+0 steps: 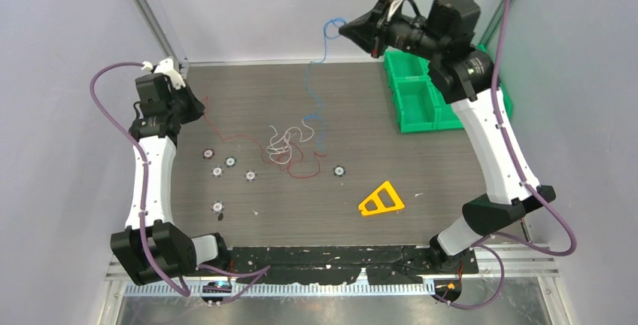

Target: Untangle the cables

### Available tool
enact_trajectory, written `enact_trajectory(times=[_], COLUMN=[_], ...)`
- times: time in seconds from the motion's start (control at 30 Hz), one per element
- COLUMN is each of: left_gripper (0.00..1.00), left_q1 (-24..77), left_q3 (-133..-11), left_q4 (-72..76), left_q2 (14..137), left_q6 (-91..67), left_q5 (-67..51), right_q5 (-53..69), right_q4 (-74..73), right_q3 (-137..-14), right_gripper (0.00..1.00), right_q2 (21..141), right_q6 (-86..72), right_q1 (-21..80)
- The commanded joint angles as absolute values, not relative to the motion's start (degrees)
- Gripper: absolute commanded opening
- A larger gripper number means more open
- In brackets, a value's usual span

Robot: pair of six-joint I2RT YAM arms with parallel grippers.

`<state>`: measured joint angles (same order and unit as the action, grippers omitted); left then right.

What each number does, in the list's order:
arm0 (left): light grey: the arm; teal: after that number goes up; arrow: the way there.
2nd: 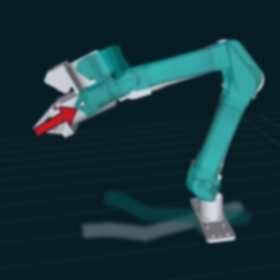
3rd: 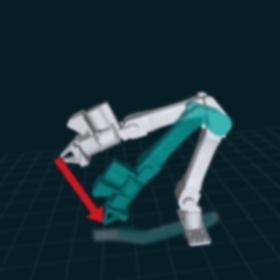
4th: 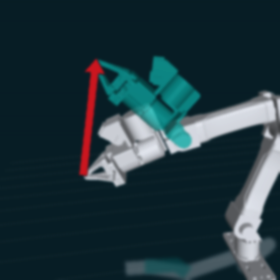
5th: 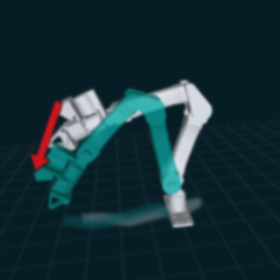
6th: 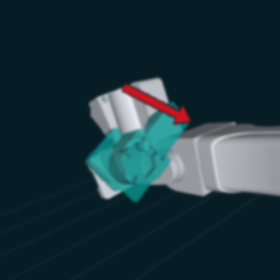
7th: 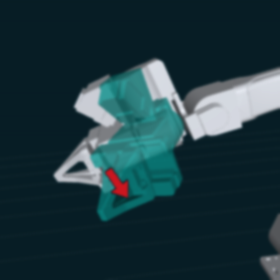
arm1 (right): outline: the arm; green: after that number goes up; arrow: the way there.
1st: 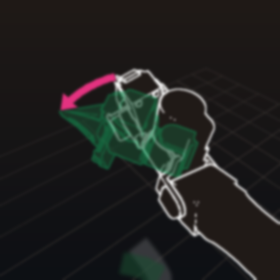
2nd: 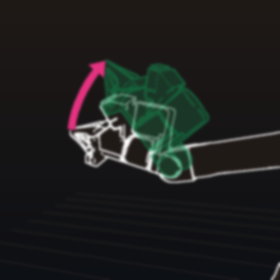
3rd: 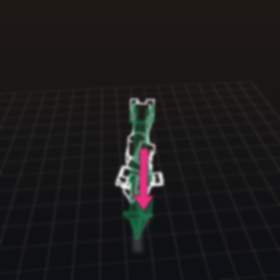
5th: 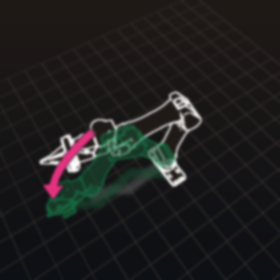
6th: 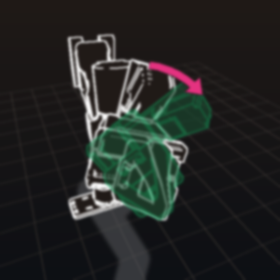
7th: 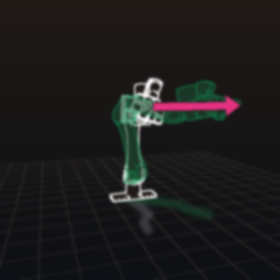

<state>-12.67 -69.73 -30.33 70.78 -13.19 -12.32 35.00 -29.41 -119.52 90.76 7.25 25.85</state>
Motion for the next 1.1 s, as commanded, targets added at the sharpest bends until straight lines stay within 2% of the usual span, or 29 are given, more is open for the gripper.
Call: enact_trajectory(times=[0.0,0.13,0.4,0.7,1.07], left_gripper=[0.00,0.00,0.04,0.03,0.02], left_q1=[-13.6,-13.6,-11.6,-5.4,-3.2], left_q3=[-69.8,-69.4,-67.2,-68.3,-69.5], left_q4=[-28.8,-28.1,-23.0,-22.1,-22.2], left_q2=[71.9,72.2,70.1,69.9,72.3], left_q6=[-11.6,-11.9,-13.3,-12.4,-12.7], left_q5=[-11.5,-15.8,-33.9,-35.3,-34.3], right_q5=[32.7,29.2,26.9,25.7,26.7], right_q4=[-22.4,-21.0,-24.8,-26.5,-27.0], right_q3=[-122.1,-122.7,-117.5,-114.8,-110.0], right_gripper=[0.05,0.06,0.05,0.05,0.05], right_q2=[90.2,88.6,86.5,90.3,97.8], right_q6=[0.3,0.1,-2.8,-1.7,5.2], right_q1=[23.2,19.4,6.5,-10.5,-20.4])
